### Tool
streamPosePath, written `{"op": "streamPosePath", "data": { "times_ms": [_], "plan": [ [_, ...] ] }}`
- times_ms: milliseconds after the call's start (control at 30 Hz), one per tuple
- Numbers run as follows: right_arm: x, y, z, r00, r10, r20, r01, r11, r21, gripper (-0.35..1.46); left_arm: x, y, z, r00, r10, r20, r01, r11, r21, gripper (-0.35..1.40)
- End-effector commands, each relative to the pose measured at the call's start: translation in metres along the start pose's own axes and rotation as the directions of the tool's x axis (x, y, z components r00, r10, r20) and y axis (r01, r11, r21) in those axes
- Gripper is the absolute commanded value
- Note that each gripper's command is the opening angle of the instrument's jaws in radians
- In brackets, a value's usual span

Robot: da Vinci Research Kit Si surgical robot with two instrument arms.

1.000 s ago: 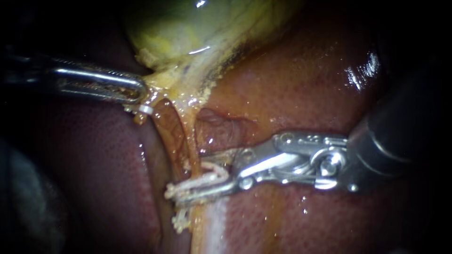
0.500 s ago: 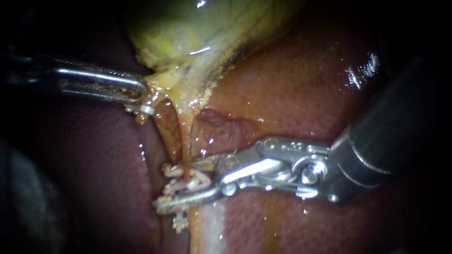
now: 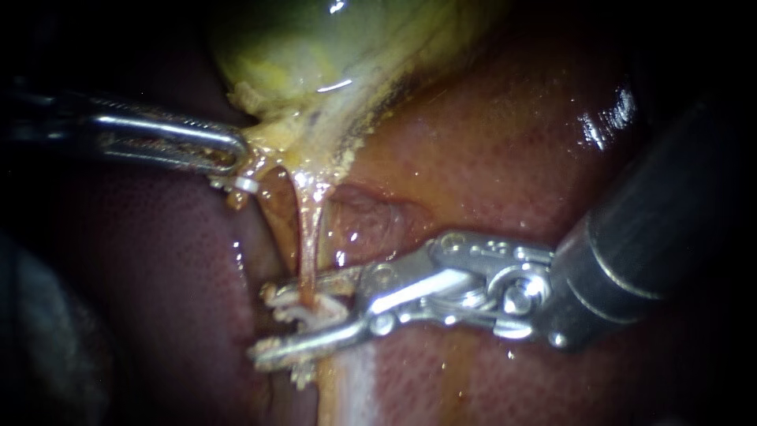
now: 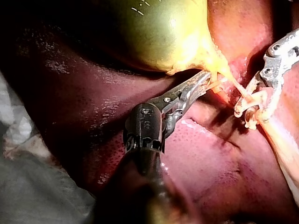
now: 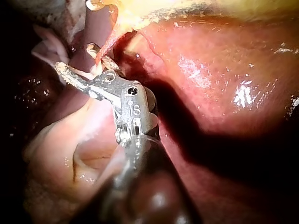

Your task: Clipping second clip right tube

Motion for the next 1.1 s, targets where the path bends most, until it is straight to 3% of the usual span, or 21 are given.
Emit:
{"op": "streamPosePath", "data": {
  "times_ms": [33,267,567,1100],
  "plan": [
    [0.0003,-0.0003,-0.0001,1.0,0.0,0.001,0.0,1.0,0.011,0.49,0.0,0.0,0.0,1.0,0.001,0.0,-0.001,1.0,-0.001,-0.35],
    [0.001,-0.0018,0.0002,1.0,-0.001,0.007,0.001,0.998,0.056,0.47,0.0,0.0,-0.0001,1.0,0.001,0.0,-0.001,1.0,-0.001,-0.35],
    [0.001,-0.0015,0.0001,1.0,-0.001,0.007,0.001,0.998,0.055,0.39,0.0,0.0,-0.0001,1.0,0.001,0.0,-0.001,1.0,-0.001,-0.35],
    [0.001,-0.0008,-0.0005,0.999,0.034,-0.008,-0.034,0.999,0.027,-0.17,0.0,0.0,0.0,1.0,0.001,0.0,-0.001,1.0,-0.001,-0.35]
  ]
}}
